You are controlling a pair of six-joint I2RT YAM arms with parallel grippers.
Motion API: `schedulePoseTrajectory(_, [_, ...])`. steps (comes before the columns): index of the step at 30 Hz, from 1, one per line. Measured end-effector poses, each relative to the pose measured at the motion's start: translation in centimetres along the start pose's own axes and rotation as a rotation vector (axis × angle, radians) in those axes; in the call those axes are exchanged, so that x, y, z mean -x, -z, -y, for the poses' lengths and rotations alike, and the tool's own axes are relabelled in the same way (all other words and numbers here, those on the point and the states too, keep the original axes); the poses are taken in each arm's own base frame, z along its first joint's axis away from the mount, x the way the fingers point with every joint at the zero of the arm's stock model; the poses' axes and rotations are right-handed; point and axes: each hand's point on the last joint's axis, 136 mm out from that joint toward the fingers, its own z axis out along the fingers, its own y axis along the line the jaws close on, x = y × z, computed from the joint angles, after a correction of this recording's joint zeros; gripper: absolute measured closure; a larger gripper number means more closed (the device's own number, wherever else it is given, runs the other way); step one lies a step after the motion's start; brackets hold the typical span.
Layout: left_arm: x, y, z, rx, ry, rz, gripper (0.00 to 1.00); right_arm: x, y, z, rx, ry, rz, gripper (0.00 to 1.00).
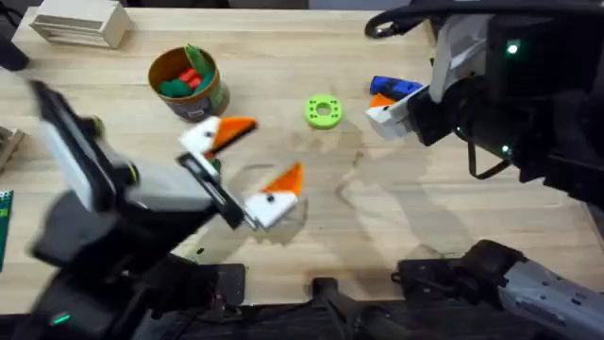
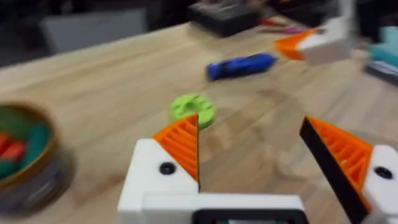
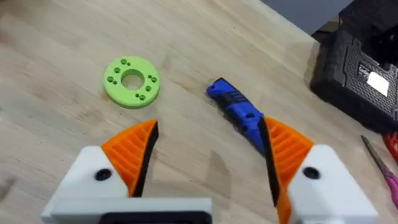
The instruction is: Pick up the gripper from the table and insert it into the empty holder that is missing its gripper. Then pick up a screw, insert it into the mounting hole, and use the screwdriver to tighten it. Finally, clean up the table by picking up the vegetable and placing it into the bucket.
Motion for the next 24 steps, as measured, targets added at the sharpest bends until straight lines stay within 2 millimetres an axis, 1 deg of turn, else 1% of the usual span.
schedulePoseTrajectory(2, [0.7, 0.8, -1.8, 0.132, 0.049, -0.077, 0.014, 0.2, 0.0, 0.0, -0.001, -0.003, 0.008, 0.058])
schedulePoseTrajectory(4, [0.5, 1.8, -3.7, 0.272, 0.113, -0.183, 0.014, 0.6, 0.0, 0.1, -0.004, -0.009, 0.024, 0.058])
schedulePoseTrajectory(5, [0.0, 2.5, -4.9, 0.359, 0.155, -0.259, 0.014, 0.8, 0.0, 0.1, -0.005, -0.013, 0.033, 0.059])
schedulePoseTrajectory(8, [-1.6, 3.9, -7.6, 0.559, 0.248, -0.442, 0.014, 1.5, 0.0, 0.3, -0.010, -0.024, 0.061, 0.059])
schedulePoseTrajectory(10, [-2.2, 4.2, -9.1, 0.658, 0.295, -0.528, 0.014, 1.9, 0.1, 0.3, -0.012, -0.029, 0.075, 0.058])
schedulePoseTrajectory(14, [-3.2, 3.8, -11.6, 0.792, 0.390, -0.607, 0.014, 2.0, 0.1, 0.3, -0.013, -0.030, 0.078, 0.060])
schedulePoseTrajectory(15, [-3.7, 3.7, -12.0, 0.818, 0.416, -0.621, 0.014, 2.0, 0.1, 0.3, -0.012, -0.030, 0.078, 0.060])
schedulePoseTrajectory(16, [-5.9, 4.0, -12.5, 0.881, 0.490, -0.709, 0.014, 2.0, 0.1, 0.3, -0.012, -0.031, 0.078, 0.058])
schedulePoseTrajectory(17, [-6.6, 4.2, -12.5, 0.896, 0.504, -0.741, 0.014, 2.0, 0.1, 0.3, -0.012, -0.031, 0.078, 0.059])
schedulePoseTrajectory(24, [-10.0, 4.1, -13.1, 0.952, 0.544, -0.892, 0.014, 1.7, 0.1, 0.3, -0.011, -0.030, 0.069, 0.059])
